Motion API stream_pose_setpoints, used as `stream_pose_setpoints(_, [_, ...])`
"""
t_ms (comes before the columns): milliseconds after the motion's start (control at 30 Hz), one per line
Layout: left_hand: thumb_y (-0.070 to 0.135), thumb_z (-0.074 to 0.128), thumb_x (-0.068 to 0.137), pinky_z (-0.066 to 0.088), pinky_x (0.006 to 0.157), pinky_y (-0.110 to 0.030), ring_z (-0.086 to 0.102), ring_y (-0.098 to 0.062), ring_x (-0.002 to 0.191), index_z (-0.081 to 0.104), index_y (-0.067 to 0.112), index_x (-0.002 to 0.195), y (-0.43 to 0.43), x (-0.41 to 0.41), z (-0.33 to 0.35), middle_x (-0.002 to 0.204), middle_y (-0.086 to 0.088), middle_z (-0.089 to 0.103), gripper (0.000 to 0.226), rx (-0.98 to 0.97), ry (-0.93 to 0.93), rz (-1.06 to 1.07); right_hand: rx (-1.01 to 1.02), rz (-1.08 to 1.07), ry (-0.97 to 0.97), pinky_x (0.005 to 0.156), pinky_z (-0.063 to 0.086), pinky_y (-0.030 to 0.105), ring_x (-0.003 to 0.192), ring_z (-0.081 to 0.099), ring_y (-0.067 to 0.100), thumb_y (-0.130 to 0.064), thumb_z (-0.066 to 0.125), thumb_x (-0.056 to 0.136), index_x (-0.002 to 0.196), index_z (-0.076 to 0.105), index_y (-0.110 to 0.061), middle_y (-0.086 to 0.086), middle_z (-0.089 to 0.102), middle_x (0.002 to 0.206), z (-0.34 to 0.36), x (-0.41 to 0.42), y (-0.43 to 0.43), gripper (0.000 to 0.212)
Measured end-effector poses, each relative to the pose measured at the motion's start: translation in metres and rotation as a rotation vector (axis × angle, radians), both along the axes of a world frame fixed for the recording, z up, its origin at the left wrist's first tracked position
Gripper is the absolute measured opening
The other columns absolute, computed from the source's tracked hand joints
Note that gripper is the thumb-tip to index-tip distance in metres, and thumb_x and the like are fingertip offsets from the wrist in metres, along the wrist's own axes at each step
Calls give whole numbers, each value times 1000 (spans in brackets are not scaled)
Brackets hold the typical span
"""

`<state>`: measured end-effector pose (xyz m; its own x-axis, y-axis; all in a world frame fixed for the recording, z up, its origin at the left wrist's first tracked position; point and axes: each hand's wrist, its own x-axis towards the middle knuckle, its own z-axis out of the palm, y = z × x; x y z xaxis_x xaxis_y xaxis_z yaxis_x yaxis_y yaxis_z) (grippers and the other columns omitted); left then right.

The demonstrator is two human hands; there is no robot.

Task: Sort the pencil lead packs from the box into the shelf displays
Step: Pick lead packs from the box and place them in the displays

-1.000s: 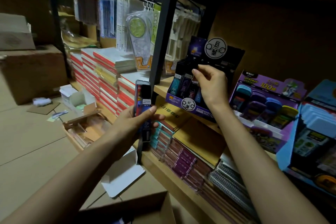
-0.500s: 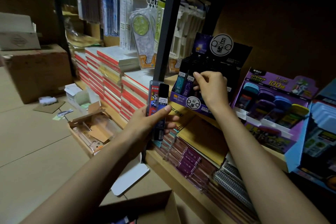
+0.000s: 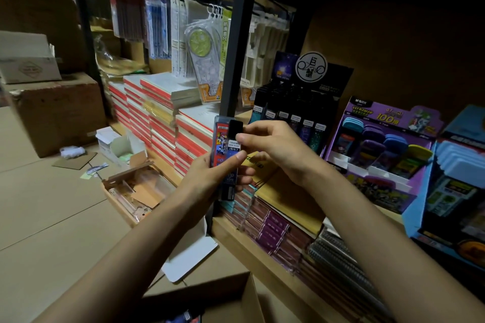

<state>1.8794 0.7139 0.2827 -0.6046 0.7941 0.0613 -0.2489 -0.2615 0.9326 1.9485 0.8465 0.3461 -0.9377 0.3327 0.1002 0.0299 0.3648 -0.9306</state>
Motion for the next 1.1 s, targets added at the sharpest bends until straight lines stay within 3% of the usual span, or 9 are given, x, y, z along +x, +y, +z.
stream_pose_setpoints(167, [41,60,77,55,61,-21,70,-14,72,58,13,110,3,2,0,83,-5,74,44,-26,87,18,-88,-54,31,73,52,28,73,63,9,-12,61,89,89,64,-11,-5,64,76,-2,7,-6,3])
stream_pose_setpoints(267, [49,47,85,57,61,-23,71,-15,73,57,13,113,3,2,-1,86,-7,75,47,-24,73,35,-155,-132,120,59,50,17,67,63,8,-10,61,88,88,62,-10,1,64,79,12,8,1,1])
stream_pose_setpoints(400, [36,41,97,55,57,-25,71,-18,73,40,17,127,2,-3,-5,91,-11,74,36,-6,60,101,-209,-345,342,70,51,23,81,64,13,-13,62,88,85,60,-21,0,66,88,37,14,28,8])
stream_pose_setpoints(600, [35,52,90,53,74,-30,66,-17,98,57,22,115,-1,-10,-10,101,2,69,28,-103,182,208,236,-612,441,84,53,26,87,64,12,-13,63,88,99,65,-14,-5,65,89,27,10,59,11])
stream_pose_setpoints(700, [36,57,83,55,81,-36,66,-18,98,63,20,108,-1,-8,-10,102,-2,68,30,-120,175,193,354,-593,419,78,45,3,82,54,-7,-12,64,88,114,64,-8,-15,59,92,12,4,61,26])
stream_pose_setpoints(800, [33,56,87,54,81,-38,65,-19,97,64,19,105,1,-7,-11,99,-2,68,24,-124,169,202,391,-562,403,73,38,-6,90,54,-2,-11,64,88,117,63,-6,-9,58,101,4,0,61,30])
stream_pose_setpoints(900, [36,56,86,51,70,-32,65,-19,91,63,20,106,1,-7,-13,93,-1,68,27,-113,169,202,371,-576,389,79,44,3,96,56,4,-14,65,87,116,64,-7,-7,61,102,4,-3,63,30])
stream_pose_setpoints(1033, [39,54,86,48,62,-26,62,-11,73,62,19,109,1,-8,-13,74,6,65,31,-107,174,165,330,-616,341,88,53,34,96,64,16,-16,66,87,114,66,-7,4,68,103,-4,-9,65,28])
stream_pose_setpoints(1100, [39,53,88,50,62,-27,62,-10,72,60,20,112,2,-7,-13,72,8,64,32,-98,152,152,335,-641,321,88,54,37,95,64,17,-18,65,87,112,66,-8,4,68,101,-7,-12,67,27])
